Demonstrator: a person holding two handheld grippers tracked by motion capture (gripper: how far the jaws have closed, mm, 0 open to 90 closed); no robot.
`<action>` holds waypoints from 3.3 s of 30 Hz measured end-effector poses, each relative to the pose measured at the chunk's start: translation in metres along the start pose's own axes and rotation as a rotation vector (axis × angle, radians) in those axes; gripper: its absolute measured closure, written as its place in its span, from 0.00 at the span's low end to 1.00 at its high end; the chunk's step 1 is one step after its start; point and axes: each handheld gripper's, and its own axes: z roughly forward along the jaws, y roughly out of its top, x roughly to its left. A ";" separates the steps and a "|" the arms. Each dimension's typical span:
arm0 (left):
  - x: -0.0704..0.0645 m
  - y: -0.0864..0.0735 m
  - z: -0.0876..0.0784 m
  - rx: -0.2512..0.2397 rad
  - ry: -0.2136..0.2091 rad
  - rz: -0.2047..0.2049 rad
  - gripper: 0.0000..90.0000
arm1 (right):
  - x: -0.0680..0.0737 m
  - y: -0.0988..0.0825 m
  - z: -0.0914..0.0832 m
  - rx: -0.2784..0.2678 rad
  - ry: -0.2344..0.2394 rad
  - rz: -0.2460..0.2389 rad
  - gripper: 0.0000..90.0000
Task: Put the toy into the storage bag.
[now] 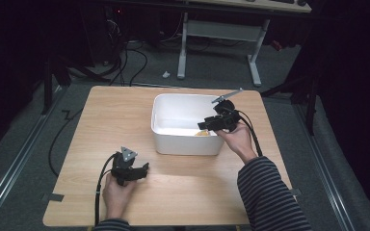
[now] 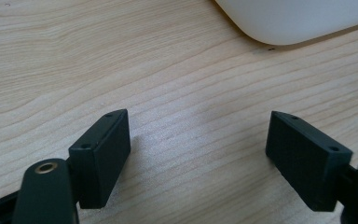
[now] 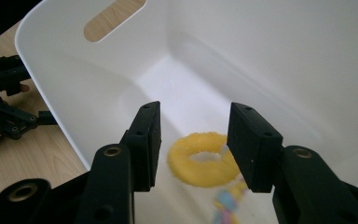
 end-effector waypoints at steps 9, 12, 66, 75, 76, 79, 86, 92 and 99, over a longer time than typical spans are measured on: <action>0.000 0.000 0.000 -0.002 0.002 -0.001 0.24 | -0.001 -0.005 -0.016 -0.045 -0.051 0.012 0.56; 0.000 0.000 0.000 -0.002 0.002 -0.001 0.24 | -0.001 -0.007 -0.019 -0.054 -0.062 0.011 0.56; 0.000 0.000 0.000 -0.001 0.001 -0.001 0.25 | -0.011 -0.073 -0.120 -0.240 -0.231 0.070 0.41; 0.000 0.000 0.000 0.000 0.001 0.000 0.25 | -0.012 -0.096 -0.136 -0.247 -0.241 0.095 0.40; 0.000 0.000 0.000 -0.001 0.001 -0.001 0.25 | -0.011 -0.098 -0.138 -0.255 -0.246 0.091 0.40; 0.000 0.000 0.000 -0.001 0.001 -0.001 0.25 | -0.010 -0.107 -0.144 -0.290 -0.231 0.097 0.40; 0.000 0.000 0.000 0.000 0.002 0.000 0.25 | -0.001 -0.121 -0.150 -0.284 -0.268 0.080 0.40; 0.000 0.000 0.000 0.000 0.002 0.000 0.25 | 0.001 -0.135 -0.145 -0.294 -0.249 0.086 0.41; 0.000 0.000 0.000 0.000 0.002 0.000 0.25 | 0.002 -0.156 -0.134 -0.297 -0.233 0.111 0.42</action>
